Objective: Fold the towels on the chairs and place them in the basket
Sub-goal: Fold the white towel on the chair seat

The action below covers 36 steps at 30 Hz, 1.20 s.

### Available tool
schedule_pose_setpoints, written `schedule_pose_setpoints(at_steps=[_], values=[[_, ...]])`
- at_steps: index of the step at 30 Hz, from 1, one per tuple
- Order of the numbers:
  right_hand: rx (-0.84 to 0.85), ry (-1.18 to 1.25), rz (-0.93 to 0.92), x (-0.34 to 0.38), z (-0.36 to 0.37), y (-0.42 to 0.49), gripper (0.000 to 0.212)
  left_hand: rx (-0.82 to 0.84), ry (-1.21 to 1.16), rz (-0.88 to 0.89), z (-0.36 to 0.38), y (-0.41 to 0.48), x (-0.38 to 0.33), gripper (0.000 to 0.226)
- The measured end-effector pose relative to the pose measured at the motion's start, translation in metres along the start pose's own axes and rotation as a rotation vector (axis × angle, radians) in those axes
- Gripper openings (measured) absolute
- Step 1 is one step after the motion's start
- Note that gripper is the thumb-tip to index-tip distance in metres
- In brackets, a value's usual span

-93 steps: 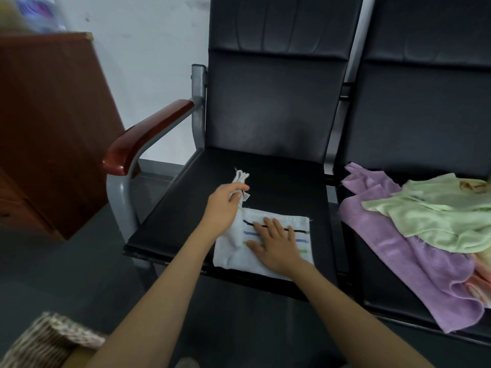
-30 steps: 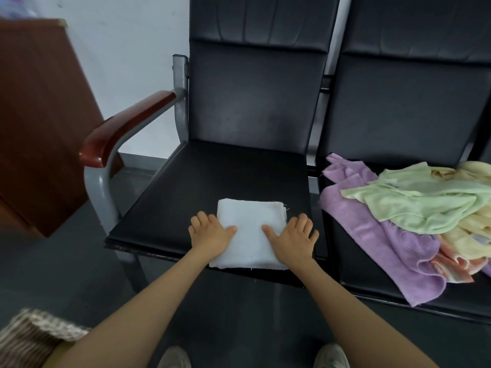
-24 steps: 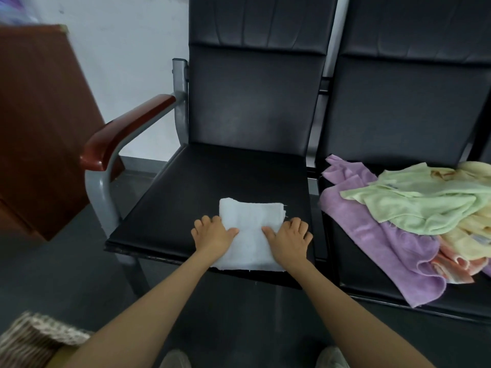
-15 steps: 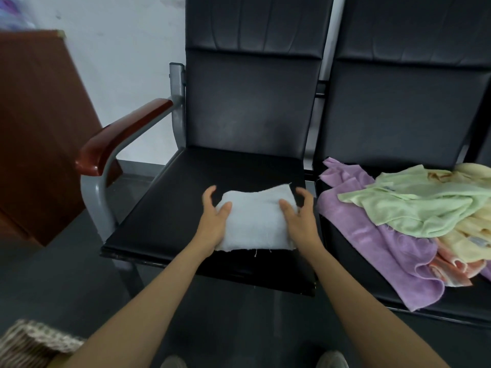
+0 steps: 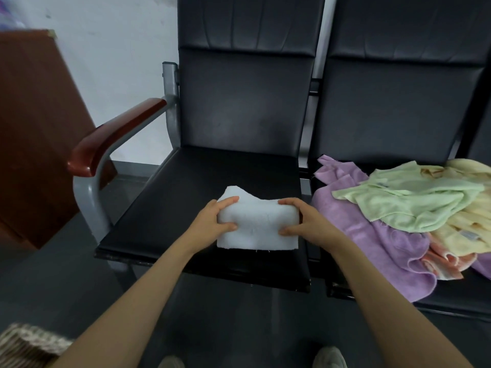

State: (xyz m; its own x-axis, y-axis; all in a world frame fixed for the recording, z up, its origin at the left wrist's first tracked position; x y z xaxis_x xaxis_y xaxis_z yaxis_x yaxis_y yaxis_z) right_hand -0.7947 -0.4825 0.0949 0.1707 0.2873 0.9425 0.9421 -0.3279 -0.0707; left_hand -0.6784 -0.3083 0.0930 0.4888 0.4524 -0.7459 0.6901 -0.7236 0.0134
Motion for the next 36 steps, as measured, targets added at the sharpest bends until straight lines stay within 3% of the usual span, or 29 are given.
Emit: schedule_pose_setpoints(at_steps=[3, 9, 16, 19, 22, 25, 28, 31, 36], values=[[-0.139, -0.273, -0.089, 0.01, -0.008, 0.003, 0.056, -0.072, 0.169, 0.017, -0.001, -0.001, -0.007, 0.058], [-0.303, -0.312, -0.23, 0.024, -0.017, 0.0, 0.04, -0.302, 0.505, 0.163, -0.014, -0.006, -0.031, 0.045], [-0.488, -0.62, -0.475, 0.053, -0.023, -0.014, 0.03, -0.508, 0.554, 0.328, -0.028, -0.02, -0.054, 0.024], [-0.439, -0.359, -0.399, 0.039, -0.033, -0.011, 0.03, -0.491, 0.463, 0.32, -0.032, -0.018, -0.045, 0.022], [-0.23, 0.175, -0.19, 0.015, -0.028, -0.007, 0.03, -0.276, 0.048, 0.221, -0.028, -0.011, -0.028, 0.026], [-0.217, 0.408, -0.175, 0.015, -0.024, -0.009, 0.028, -0.136, -0.31, 0.089, -0.015, -0.009, -0.026, 0.028], [-0.289, 0.424, -0.165, 0.013, -0.024, -0.005, 0.037, -0.204, -0.44, 0.062, -0.015, -0.01, -0.033, 0.032], [-0.336, 0.283, -0.185, 0.016, -0.022, -0.004, 0.044, -0.311, -0.349, 0.091, -0.021, -0.011, -0.039, 0.036], [-0.353, 0.228, -0.225, 0.025, -0.02, -0.008, 0.027, -0.436, -0.277, 0.092, -0.026, -0.012, -0.036, 0.03]])
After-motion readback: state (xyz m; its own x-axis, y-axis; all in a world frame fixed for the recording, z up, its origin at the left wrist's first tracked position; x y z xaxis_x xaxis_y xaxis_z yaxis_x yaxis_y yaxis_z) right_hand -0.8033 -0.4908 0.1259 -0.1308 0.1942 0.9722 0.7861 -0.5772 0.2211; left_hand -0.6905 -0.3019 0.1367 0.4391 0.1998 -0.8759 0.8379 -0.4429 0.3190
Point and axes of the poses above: each hand's wrist, its own y-axis towards the middle knuckle, its own z-axis out of the palm, x = y × z, the point moved 10 cm from there along y, towards the middle knuckle, and after that the axes turned 11 degrees about y, right-handed, at the moved point
